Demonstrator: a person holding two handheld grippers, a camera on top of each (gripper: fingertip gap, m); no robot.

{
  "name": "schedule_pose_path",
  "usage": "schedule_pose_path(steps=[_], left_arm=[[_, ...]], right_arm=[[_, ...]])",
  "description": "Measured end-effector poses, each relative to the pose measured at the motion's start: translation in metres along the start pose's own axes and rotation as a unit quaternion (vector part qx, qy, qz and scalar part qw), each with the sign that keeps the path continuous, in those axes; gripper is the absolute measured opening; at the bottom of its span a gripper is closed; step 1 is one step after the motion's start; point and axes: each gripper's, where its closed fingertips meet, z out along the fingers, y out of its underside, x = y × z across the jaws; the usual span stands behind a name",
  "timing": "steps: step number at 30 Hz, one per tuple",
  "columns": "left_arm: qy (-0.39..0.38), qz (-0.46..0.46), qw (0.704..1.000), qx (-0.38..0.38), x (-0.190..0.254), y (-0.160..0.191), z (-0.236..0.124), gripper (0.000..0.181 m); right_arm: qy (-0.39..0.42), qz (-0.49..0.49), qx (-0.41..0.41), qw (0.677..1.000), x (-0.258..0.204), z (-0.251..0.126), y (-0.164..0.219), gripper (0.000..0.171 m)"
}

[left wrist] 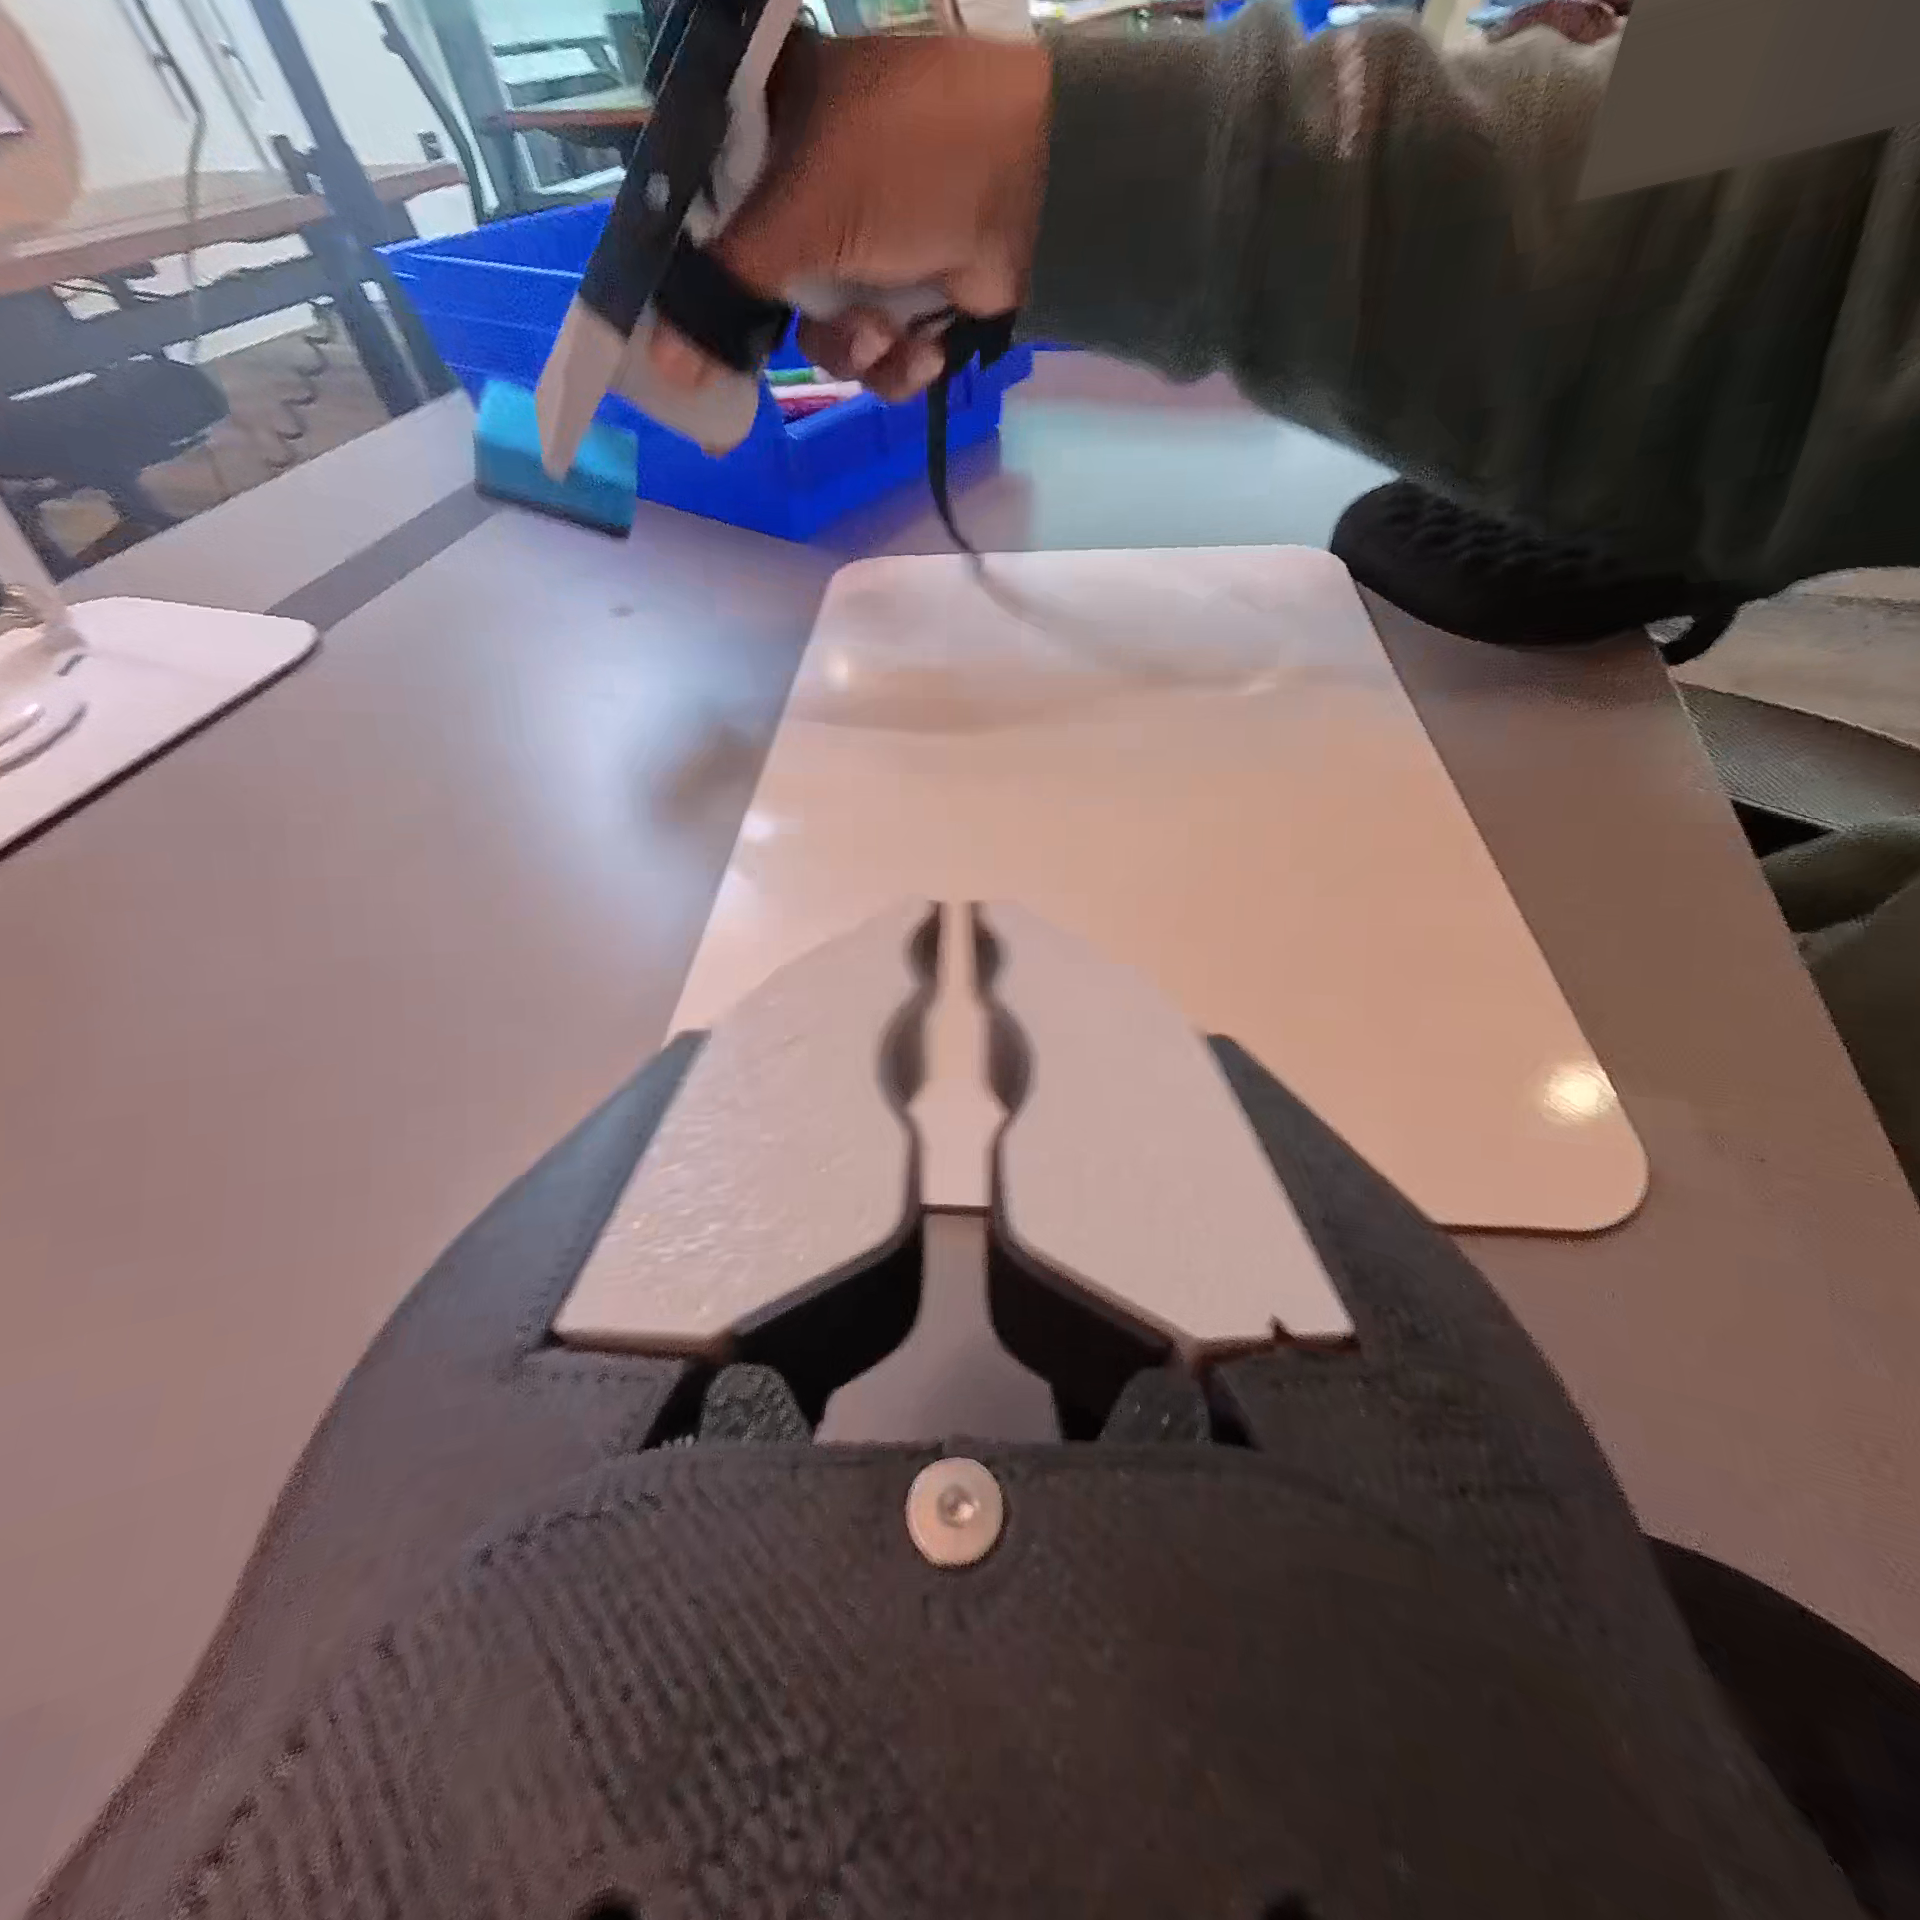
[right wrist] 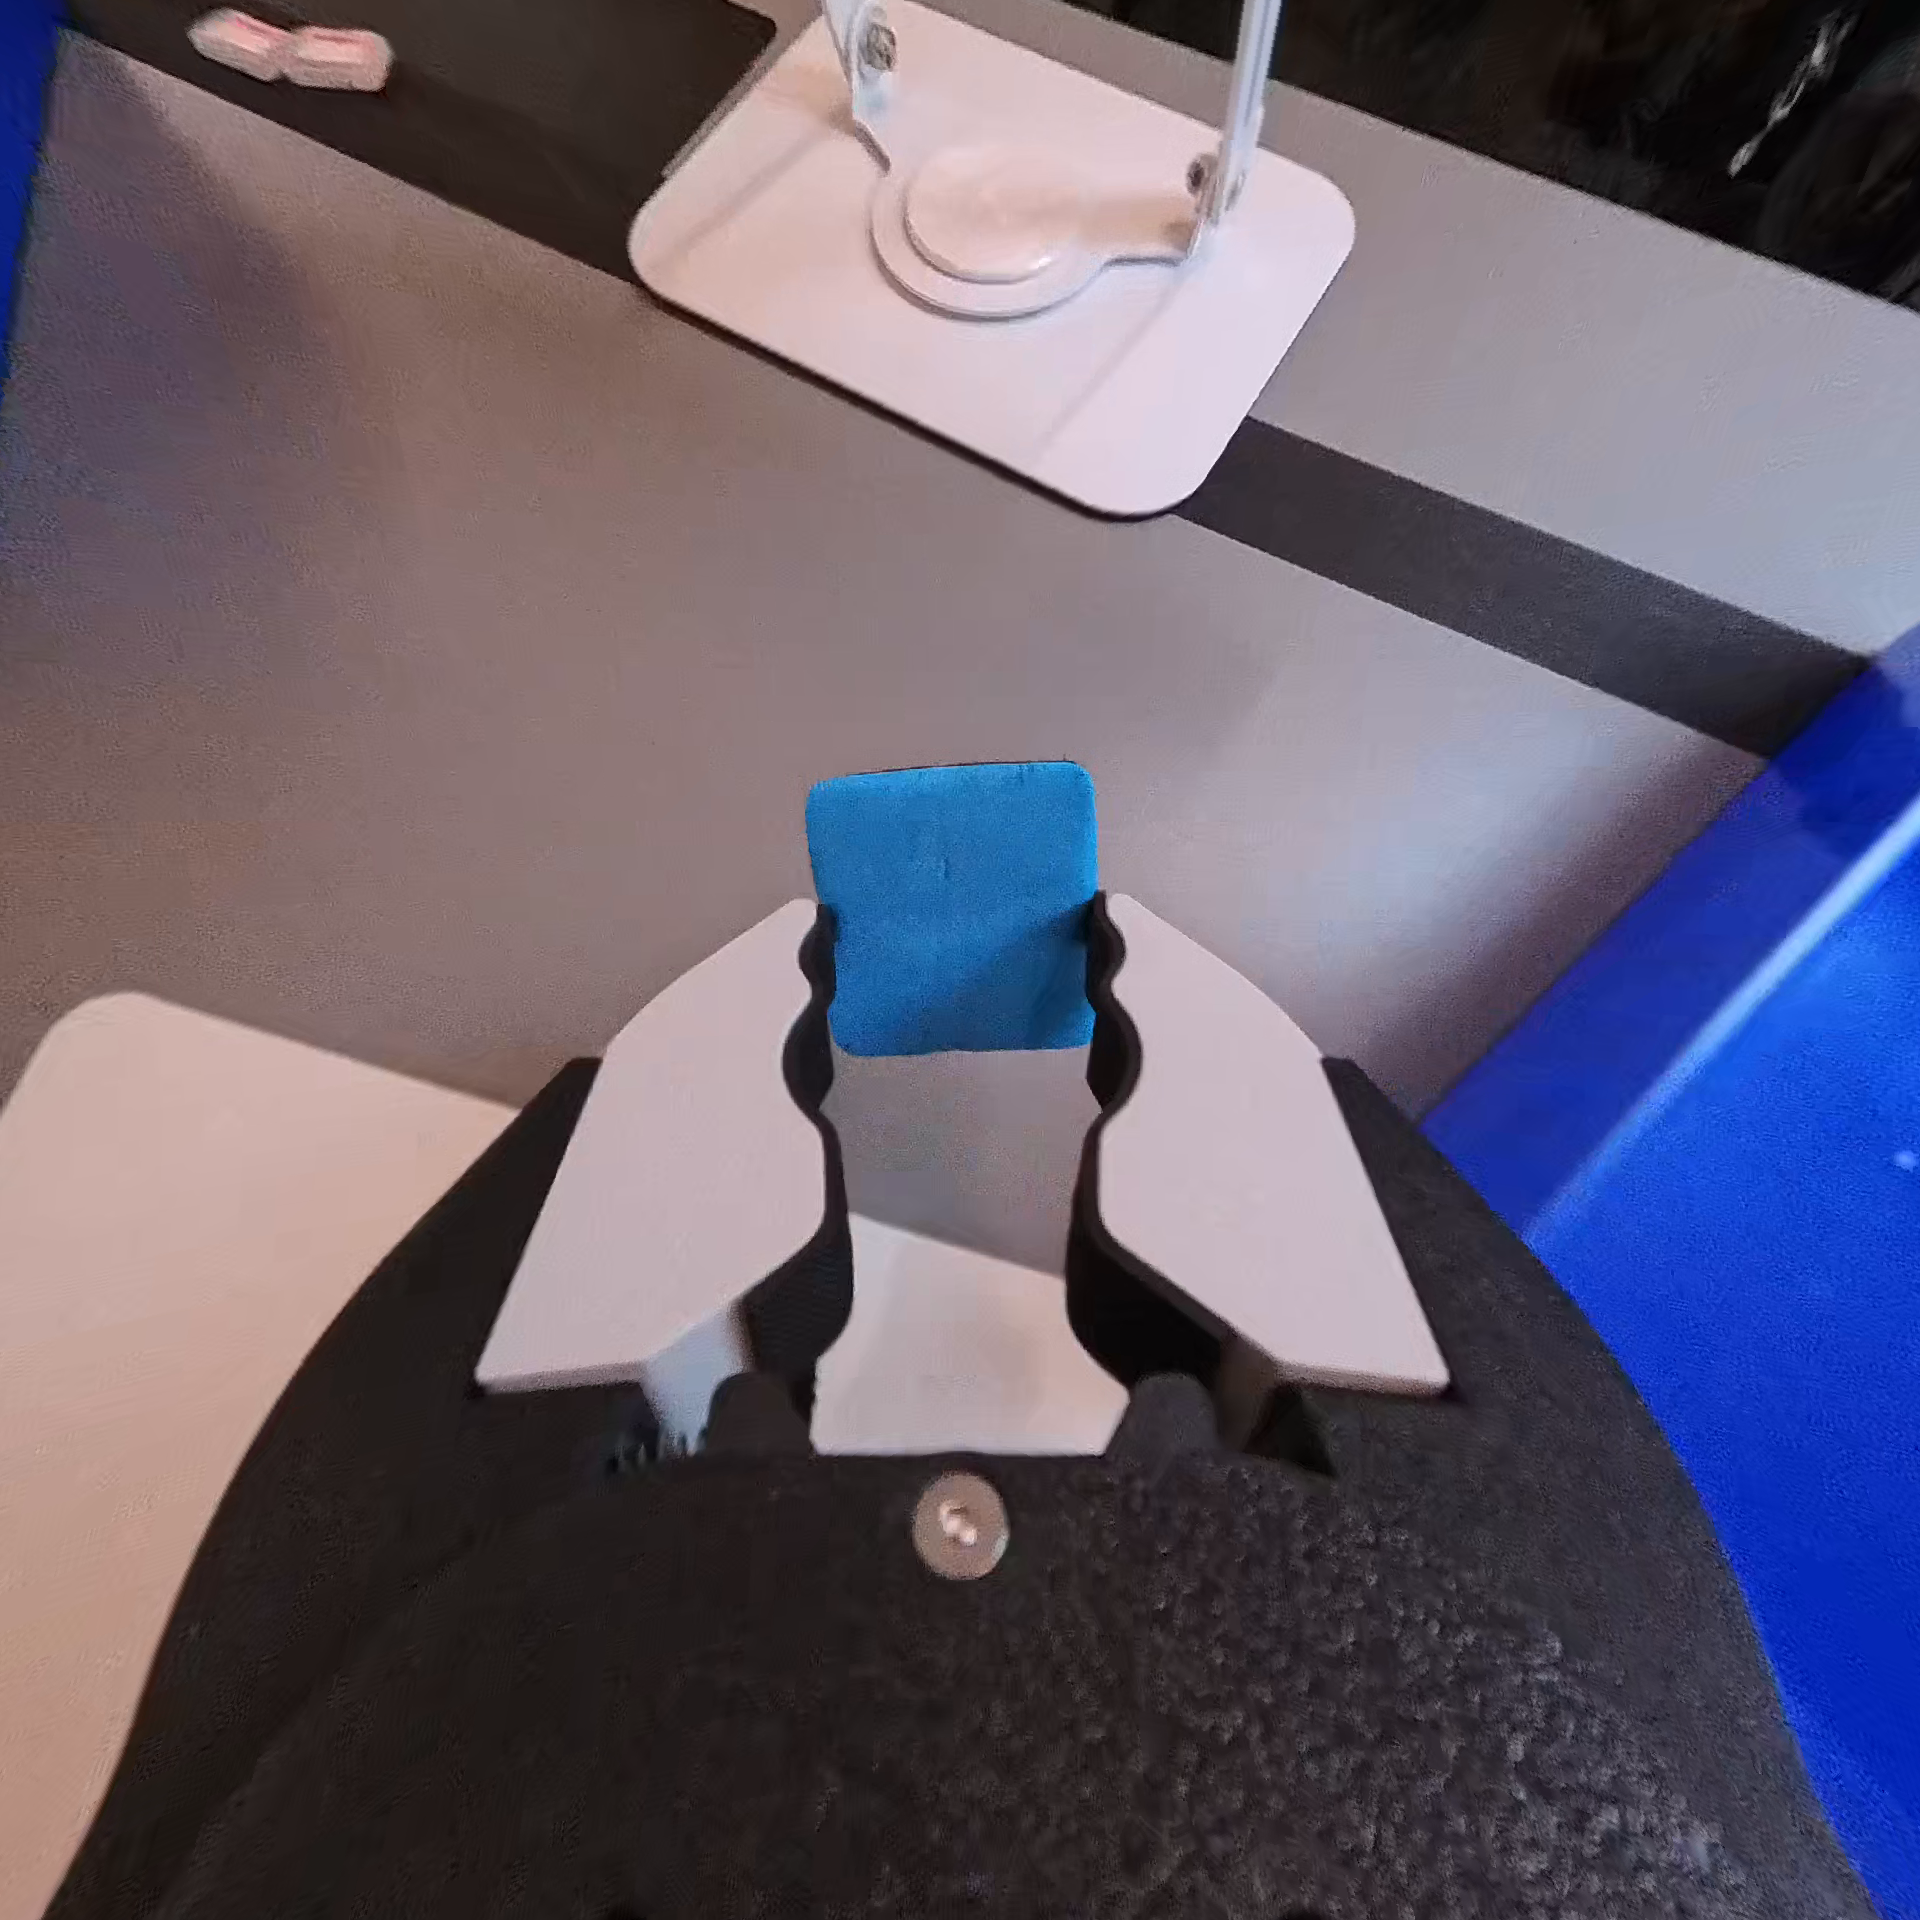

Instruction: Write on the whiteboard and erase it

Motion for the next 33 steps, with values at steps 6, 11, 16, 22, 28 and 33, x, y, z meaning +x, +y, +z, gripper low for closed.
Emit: schedule_pose_path(steps=[6, 11, 16, 22, 28, 33], left_arm=[[-0.014, -0.01, 1.0, -0.015, -0.014, 0.009, -0.005, 0.018], [-0.034, -0.022, 0.999, -0.019, -0.03, 0.015, -0.01, 0.03], [-0.07, -0.031, 0.997, -0.015, -0.051, 0.015, -0.016, 0.038], [-0.122, -0.017, 0.992, -0.022, -0.076, 0.017, -0.023, 0.034], [-0.244, 0.008, 0.969, -0.03, -0.131, 0.016, -0.065, 0.033], [-0.329, 0.002, 0.942, -0.061, -0.168, 0.028, -0.104, 0.034]], right_arm=[[0.056, 0.027, -0.091, 0.994, 0.024, 0.064, 0.021, 0.047], [0.047, 0.0, -0.051, 0.998, 0.019, 0.047, 0.01, 0.069], [-0.01, 0.001, 0.135, 0.991, 0.004, -0.031, -0.039, 0.071], [-0.067, -0.039, 0.15, 0.986, -0.004, -0.083, -0.003, 0.066], [0.026, -0.141, 0.123, 0.982, 0.044, -0.095, 0.067, 0.068], [0.041, -0.1, 0.131, 0.985, 0.089, -0.089, 0.095, 0.064]])
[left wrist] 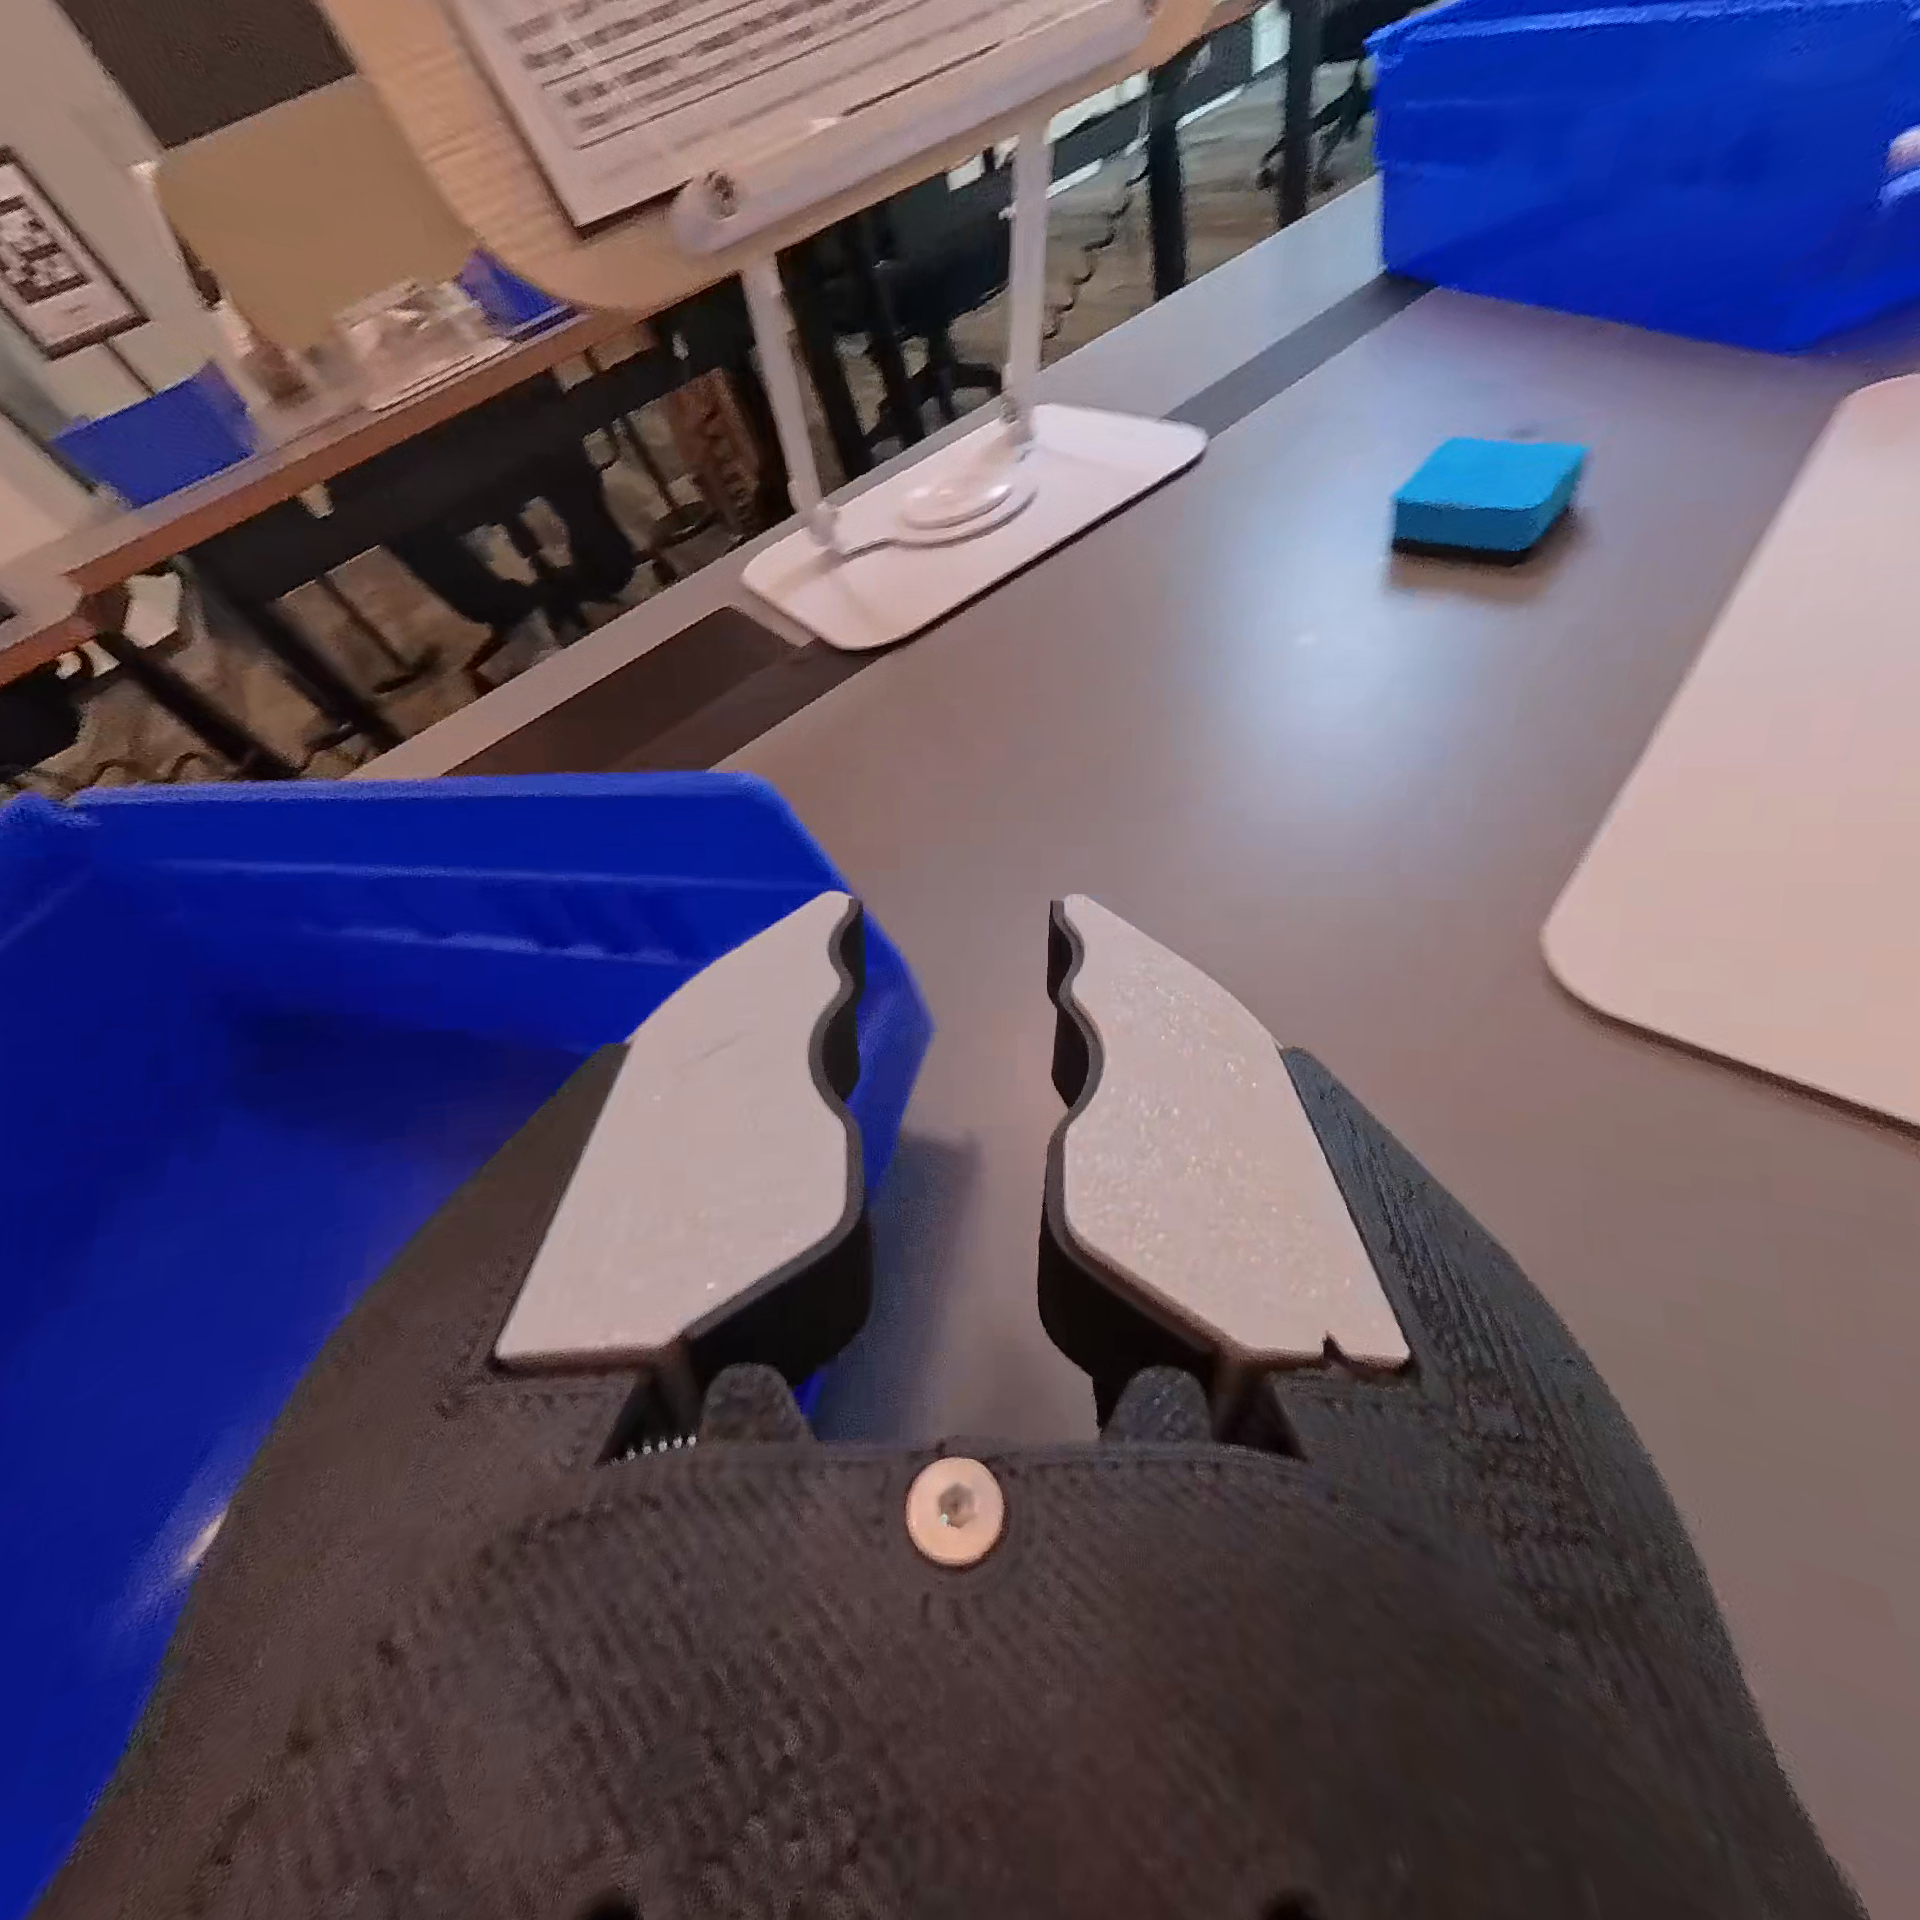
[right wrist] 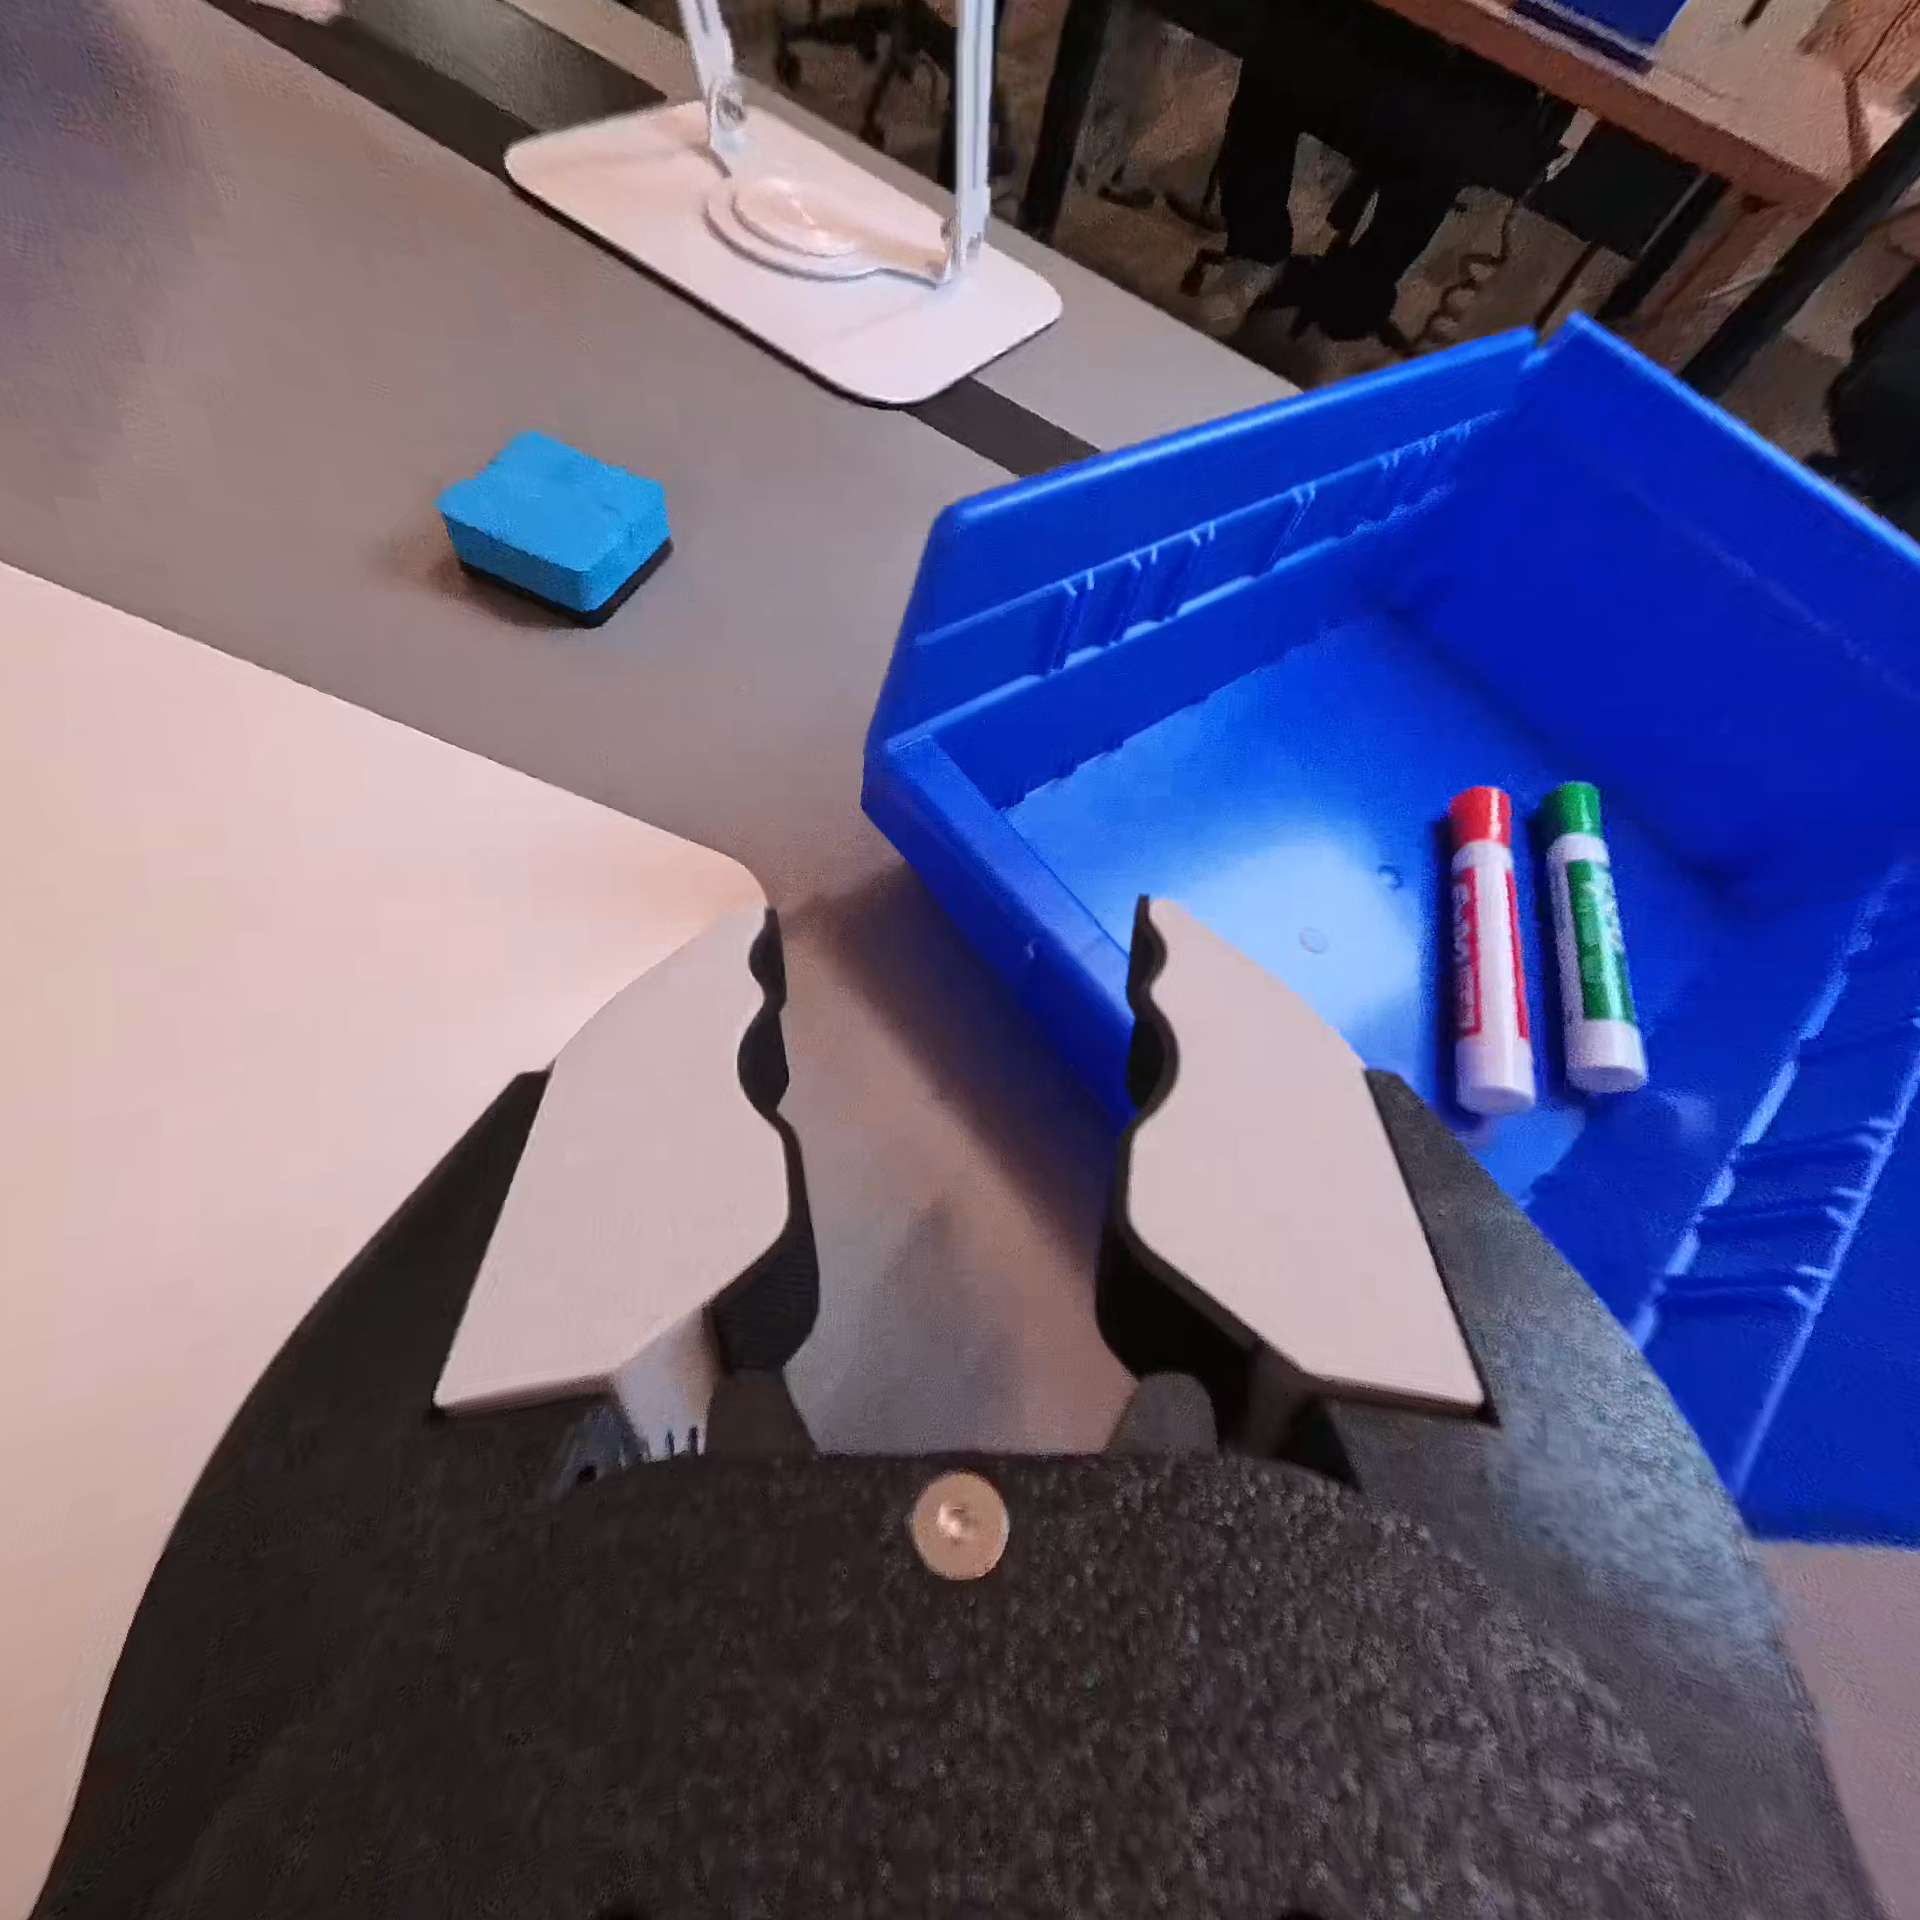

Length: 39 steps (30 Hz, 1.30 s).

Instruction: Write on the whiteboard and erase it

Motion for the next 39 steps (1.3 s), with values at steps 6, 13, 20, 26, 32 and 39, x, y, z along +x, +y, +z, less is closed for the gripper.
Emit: schedule_pose_path(steps=[6, 13, 20, 26, 32, 39], left_arm=[[-0.056, 0.054, 0.994, -0.083, -0.026, 0.027, -0.002, 0.038], [-0.075, 0.098, 0.978, -0.166, -0.034, 0.051, -0.007, 0.047], [-0.088, 0.133, 0.954, -0.254, -0.048, 0.077, -0.02, 0.052], [-0.088, 0.166, 0.933, -0.308, -0.056, 0.093, -0.02, 0.051], [-0.071, 0.166, 0.927, -0.329, -0.055, 0.097, -0.015, 0.036], [-0.068, 0.208, 0.919, -0.329, -0.052, 0.093, -0.02, 0.033]], right_arm=[[0.032, -0.033, -0.008, 0.999, 0.008, 0.006, 0.012, 0.062], [0.063, -0.065, -0.075, 0.993, 0.022, 0.019, 0.035, 0.06], [0.122, -0.134, -0.129, 0.975, 0.035, 0.01, 0.037, 0.053], [0.123, -0.182, -0.181, 0.959, 0.047, 0.002, 0.038, 0.054], [0.064, -0.268, -0.295, 0.915, 0.07, 0.018, 0.07, 0.05], [0.052, -0.355, -0.289, 0.888, 0.059, 0.021, 0.07, 0.03]])
